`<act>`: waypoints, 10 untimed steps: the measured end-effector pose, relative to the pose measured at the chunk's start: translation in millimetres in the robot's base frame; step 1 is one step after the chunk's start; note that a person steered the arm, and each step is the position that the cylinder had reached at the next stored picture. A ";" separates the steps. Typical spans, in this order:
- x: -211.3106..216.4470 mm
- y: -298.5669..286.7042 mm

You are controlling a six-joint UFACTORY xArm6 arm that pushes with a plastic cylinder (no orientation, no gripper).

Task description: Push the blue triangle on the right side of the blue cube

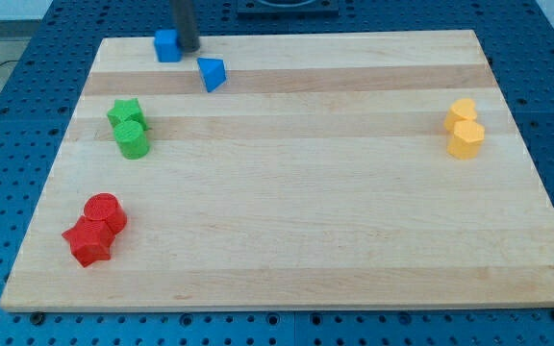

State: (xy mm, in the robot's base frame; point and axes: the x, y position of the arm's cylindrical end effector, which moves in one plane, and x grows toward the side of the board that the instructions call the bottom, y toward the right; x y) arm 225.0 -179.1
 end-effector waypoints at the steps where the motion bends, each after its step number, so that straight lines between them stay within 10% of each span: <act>1: 10.7 -28.1; 3: -1.8 -17.5; 6: 67.0 178.6; 10: 30.6 41.1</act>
State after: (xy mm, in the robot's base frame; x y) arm 255.5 -138.0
